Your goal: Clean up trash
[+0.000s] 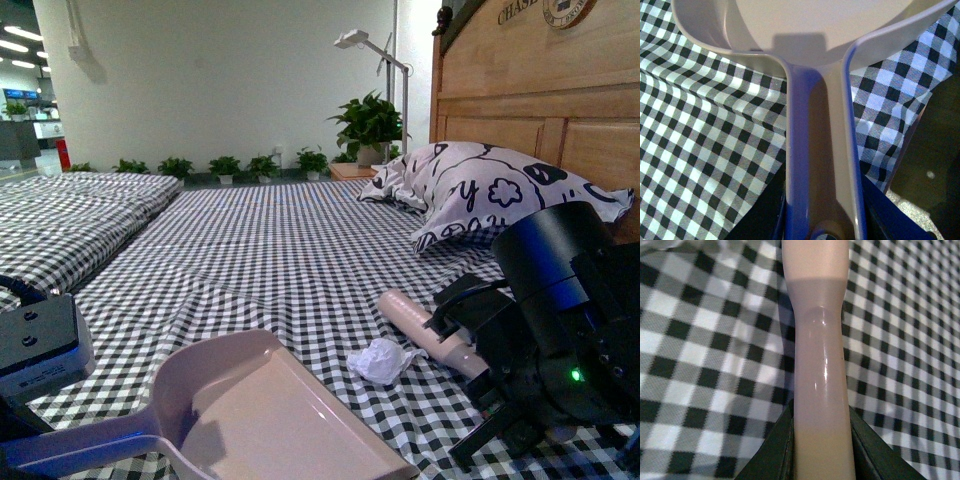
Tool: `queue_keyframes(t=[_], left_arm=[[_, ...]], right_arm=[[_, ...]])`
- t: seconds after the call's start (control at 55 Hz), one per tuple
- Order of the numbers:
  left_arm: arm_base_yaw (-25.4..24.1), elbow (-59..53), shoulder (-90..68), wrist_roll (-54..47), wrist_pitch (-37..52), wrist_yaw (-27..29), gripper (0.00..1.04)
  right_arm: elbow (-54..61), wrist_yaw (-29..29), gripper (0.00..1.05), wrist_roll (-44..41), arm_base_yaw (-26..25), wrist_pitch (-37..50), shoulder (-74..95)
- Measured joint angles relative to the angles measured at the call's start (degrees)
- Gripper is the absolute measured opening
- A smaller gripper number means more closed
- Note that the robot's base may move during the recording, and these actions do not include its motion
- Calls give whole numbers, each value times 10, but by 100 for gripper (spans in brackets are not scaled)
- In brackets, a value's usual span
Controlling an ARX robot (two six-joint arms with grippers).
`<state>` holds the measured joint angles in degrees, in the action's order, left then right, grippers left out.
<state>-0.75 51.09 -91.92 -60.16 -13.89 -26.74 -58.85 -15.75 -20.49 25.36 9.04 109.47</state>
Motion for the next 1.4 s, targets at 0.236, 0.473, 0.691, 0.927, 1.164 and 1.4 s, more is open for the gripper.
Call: queue_keyframes(t=[0.236, 0.473, 0.691, 0.927, 1.164, 1.4], left_arm=[[0, 0, 0, 0, 0, 0, 27], [0, 0, 0, 0, 0, 0, 27], [0, 0, 0, 0, 0, 0, 27], [0, 0, 0, 0, 0, 0, 27], [-2, -57, 3, 124, 210, 48, 27], [-39, -49, 15, 354, 347, 163, 27]], right_arm=[[47, 173, 21, 62, 56, -85, -106], [104, 282, 21, 118, 75, -149, -245], [126, 261, 20, 123, 20, -137, -299], [138, 237, 20, 123, -57, -69, -295], [169, 284, 20, 129, -126, -43, -322], [209, 315, 20, 141, -167, -30, -409]])
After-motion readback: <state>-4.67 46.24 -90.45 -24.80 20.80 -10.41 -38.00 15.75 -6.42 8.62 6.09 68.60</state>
